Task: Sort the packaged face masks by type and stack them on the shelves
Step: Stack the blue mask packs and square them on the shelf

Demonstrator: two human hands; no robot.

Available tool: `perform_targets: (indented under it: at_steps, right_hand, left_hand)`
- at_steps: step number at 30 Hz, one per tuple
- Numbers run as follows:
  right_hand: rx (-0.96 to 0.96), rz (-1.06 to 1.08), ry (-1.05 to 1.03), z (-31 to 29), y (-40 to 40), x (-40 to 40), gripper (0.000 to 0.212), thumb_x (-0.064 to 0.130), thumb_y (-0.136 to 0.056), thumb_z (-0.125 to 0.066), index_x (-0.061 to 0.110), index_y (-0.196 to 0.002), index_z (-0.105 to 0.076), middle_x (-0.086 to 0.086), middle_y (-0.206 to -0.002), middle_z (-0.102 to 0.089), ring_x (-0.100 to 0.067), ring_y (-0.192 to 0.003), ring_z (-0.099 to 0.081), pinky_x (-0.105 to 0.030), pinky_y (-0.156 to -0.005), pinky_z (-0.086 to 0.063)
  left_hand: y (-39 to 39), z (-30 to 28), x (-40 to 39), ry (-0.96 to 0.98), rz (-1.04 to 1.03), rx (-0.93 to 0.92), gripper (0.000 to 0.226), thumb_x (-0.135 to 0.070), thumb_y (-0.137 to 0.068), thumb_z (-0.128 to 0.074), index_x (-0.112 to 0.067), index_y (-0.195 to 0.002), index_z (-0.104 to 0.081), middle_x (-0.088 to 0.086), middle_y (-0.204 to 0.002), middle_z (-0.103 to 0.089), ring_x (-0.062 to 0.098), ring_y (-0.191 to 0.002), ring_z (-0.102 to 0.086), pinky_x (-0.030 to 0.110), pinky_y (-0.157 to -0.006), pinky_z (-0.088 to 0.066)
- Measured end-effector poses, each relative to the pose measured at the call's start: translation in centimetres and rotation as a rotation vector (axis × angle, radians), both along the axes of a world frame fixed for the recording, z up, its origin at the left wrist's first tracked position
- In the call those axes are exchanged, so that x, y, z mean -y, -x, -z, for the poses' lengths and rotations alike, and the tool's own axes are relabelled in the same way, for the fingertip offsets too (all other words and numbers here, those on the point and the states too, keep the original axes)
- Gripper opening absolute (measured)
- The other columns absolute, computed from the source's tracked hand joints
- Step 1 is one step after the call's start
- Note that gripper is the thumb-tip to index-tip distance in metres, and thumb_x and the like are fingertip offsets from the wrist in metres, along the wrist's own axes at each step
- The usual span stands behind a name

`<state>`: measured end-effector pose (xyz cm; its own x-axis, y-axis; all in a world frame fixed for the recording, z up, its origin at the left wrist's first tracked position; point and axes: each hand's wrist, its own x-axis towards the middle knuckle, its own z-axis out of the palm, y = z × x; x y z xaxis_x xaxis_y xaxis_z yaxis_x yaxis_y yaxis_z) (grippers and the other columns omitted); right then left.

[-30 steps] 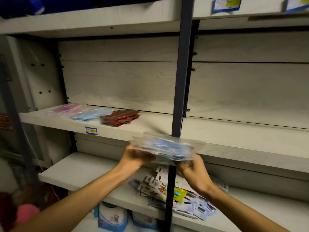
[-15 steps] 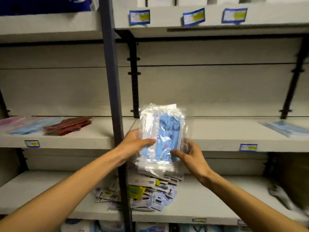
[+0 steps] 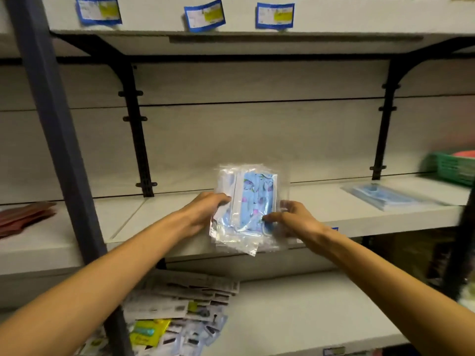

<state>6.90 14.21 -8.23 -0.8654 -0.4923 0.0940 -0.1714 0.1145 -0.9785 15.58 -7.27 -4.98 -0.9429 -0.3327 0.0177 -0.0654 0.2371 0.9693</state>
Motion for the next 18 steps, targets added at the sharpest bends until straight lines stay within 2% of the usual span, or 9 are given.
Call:
perform_targets:
  at_steps: [3, 7, 10, 13, 16, 18]
  right_hand:
    - [-0.023, 0.008, -0.026, -1.0, 3.8, -0.3, 0.040, 0.007, -0.088, -0.073, 0.004, -0.125, -0.060, -0.014, -0.112, -0.073, -0.017, -0.076, -0.072, -0.022, -0.050, -0.052]
    - [-0.064, 0.035, -0.054, -2.0, 8.7, -0.8, 0.028, 0.008, -0.088, -0.073, 0.015, -0.113, -0.061, -0.007, -0.106, -0.073, -0.015, -0.077, -0.074, -0.031, -0.057, -0.061]
    - [-0.060, 0.051, -0.091, -2.3, 12.4, -0.8, 0.031, 0.007, -0.088, -0.074, 0.008, -0.116, -0.062, -0.013, -0.107, -0.074, -0.021, -0.079, -0.075, -0.039, -0.071, -0.062]
    - [-0.039, 0.087, -0.120, -2.2, 15.9, -0.3, 0.036, 0.005, -0.086, -0.076, 0.001, -0.119, -0.062, -0.018, -0.106, -0.074, -0.027, -0.083, -0.075, -0.050, -0.080, -0.062]
    - [-0.049, 0.101, -0.166, -2.0, 18.6, 0.3, 0.038, 0.007, -0.086, -0.076, 0.009, -0.119, -0.059, -0.014, -0.104, -0.074, -0.024, -0.081, -0.074, -0.041, -0.069, -0.063]
    - [-0.138, 0.156, -0.197, -1.7, 20.3, 0.7, 0.025, 0.003, -0.083, -0.072, 0.013, -0.105, -0.065, -0.005, -0.084, -0.075, -0.019, -0.068, -0.070, -0.041, -0.064, -0.060]
  left_hand:
    - [4.9, -0.3, -0.2, -0.002, -0.029, -0.029, 0.021, -0.019, -0.098, -0.060, -0.002, -0.103, -0.071, 0.011, -0.091, -0.076, 0.026, -0.077, -0.072, 0.034, -0.073, -0.055]
    - [11.0, -0.2, -0.5, -0.028, -0.037, -0.064, 0.022, -0.022, -0.093, -0.069, -0.006, -0.107, -0.072, 0.009, -0.095, -0.079, 0.022, -0.077, -0.075, 0.026, -0.062, -0.054]
    - [14.6, 0.4, -0.5, -0.109, -0.023, -0.121, 0.020, -0.020, -0.091, -0.073, -0.008, -0.107, -0.073, 0.008, -0.093, -0.080, 0.023, -0.080, -0.077, 0.030, -0.069, -0.060]
    - [17.3, 1.0, 0.0, -0.118, -0.021, -0.150, 0.024, -0.023, -0.091, -0.075, -0.007, -0.108, -0.072, 0.008, -0.094, -0.080, 0.021, -0.081, -0.076, 0.027, -0.069, -0.058]
    - [19.2, 1.5, 0.7, -0.066, -0.085, -0.166, 0.024, -0.024, -0.092, -0.073, -0.005, -0.106, -0.071, 0.009, -0.100, -0.077, 0.021, -0.086, -0.070, 0.028, -0.077, -0.052]
    - [19.9, 2.0, 1.3, -0.069, -0.107, -0.187, 0.018, -0.018, -0.093, -0.071, -0.006, -0.106, -0.072, 0.005, -0.093, -0.077, 0.015, -0.078, -0.071, 0.021, -0.069, -0.053]
